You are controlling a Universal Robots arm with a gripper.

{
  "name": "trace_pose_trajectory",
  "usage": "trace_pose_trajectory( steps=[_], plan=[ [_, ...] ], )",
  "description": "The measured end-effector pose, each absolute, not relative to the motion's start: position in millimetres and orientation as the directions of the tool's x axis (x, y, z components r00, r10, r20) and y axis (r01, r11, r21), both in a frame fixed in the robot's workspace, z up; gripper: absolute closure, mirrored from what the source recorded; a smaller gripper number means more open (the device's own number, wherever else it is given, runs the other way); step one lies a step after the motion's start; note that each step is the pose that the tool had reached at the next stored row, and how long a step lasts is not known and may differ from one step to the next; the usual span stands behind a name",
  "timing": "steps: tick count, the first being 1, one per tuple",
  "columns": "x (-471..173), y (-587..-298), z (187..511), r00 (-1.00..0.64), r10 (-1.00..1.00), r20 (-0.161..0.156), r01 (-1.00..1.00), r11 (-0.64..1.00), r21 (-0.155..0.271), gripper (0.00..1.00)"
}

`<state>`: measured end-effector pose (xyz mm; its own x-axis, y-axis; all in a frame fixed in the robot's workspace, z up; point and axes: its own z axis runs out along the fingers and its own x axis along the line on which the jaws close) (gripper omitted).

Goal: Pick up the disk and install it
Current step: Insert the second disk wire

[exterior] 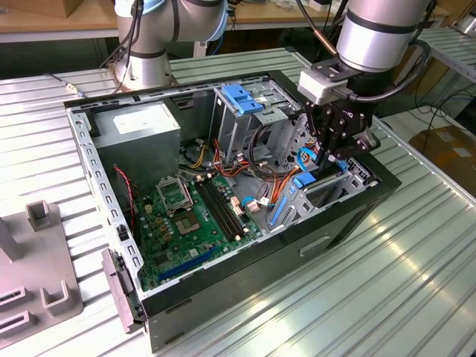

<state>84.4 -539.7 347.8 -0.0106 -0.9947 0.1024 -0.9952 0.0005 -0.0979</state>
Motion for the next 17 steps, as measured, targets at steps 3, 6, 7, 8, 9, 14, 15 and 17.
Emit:
trace_pose_trajectory(
  steps=[3,6,7,8,9,14,15,17],
  plan=[
    [84.7,-539.7,347.8,-0.011,-0.995,0.102,-0.995,0.000,-0.098,0.84],
    [85.8,-539.7,347.5,-0.011,-0.995,0.102,-0.995,0.001,-0.098,0.84],
    [85.8,-539.8,347.5,-0.011,-0.995,0.102,-0.995,0.001,-0.098,0.84],
    [85.9,-539.8,347.3,-0.011,-0.995,0.102,-0.995,0.001,-0.098,0.84],
    [85.9,-539.8,347.2,-0.011,-0.995,0.102,-0.995,0.001,-0.098,0.84],
    [85.9,-539.7,346.5,-0.012,-0.995,0.099,-0.995,0.002,-0.098,0.84],
    [85.9,-539.8,346.5,-0.012,-0.995,0.098,-0.995,0.002,-0.098,0.84],
    [85.9,-539.8,346.5,-0.012,-0.995,0.097,-0.995,0.002,-0.098,0.84]
  ],
)
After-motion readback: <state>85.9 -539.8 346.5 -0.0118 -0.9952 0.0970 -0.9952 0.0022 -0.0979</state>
